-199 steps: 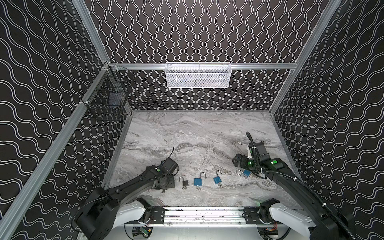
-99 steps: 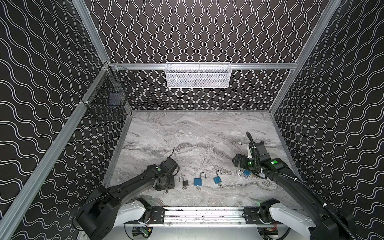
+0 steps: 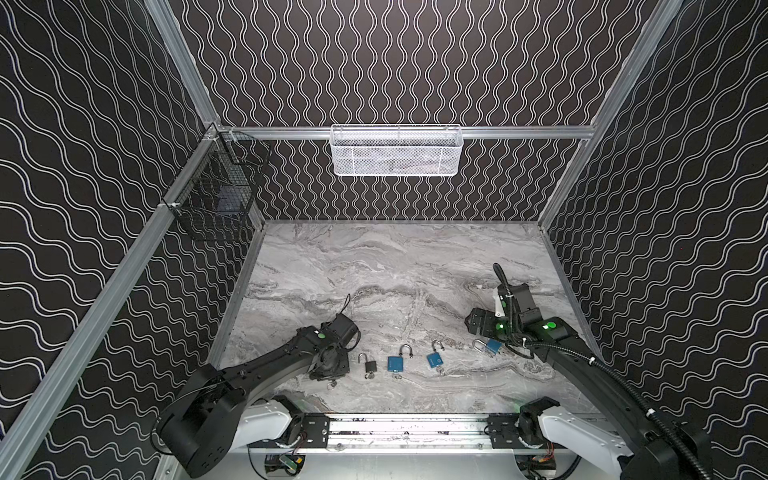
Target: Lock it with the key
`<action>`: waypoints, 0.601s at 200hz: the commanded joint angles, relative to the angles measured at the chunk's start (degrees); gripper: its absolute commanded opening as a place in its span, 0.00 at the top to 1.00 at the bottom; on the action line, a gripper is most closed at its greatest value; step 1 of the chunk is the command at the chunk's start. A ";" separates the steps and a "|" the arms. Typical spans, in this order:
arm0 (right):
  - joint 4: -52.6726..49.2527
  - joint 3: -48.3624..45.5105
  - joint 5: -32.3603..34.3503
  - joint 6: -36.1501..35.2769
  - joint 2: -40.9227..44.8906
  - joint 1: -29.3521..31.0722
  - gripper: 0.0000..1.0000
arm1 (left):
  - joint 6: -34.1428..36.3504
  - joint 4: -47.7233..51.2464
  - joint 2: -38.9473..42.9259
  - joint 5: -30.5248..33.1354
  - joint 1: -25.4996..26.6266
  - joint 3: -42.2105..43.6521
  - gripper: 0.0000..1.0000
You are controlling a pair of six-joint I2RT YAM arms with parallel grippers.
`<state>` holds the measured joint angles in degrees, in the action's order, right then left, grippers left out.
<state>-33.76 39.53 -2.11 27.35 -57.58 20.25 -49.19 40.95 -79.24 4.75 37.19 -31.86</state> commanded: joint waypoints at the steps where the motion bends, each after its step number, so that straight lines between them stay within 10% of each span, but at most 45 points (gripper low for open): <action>1: 2.13 -0.74 -1.59 -0.03 0.71 -0.03 0.00 | -1.07 -4.03 0.15 -1.15 -0.01 -1.45 0.76; 120: 28.02 -3.32 -22.95 -2.06 -0.77 0.47 0.03 | 0.48 -14.45 -13.11 -14.12 0.03 -31.37 0.82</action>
<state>-16.62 36.36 -18.87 24.91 -55.55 19.97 -49.43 33.41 -87.33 -3.27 37.19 -57.47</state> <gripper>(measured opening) 0.984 0.330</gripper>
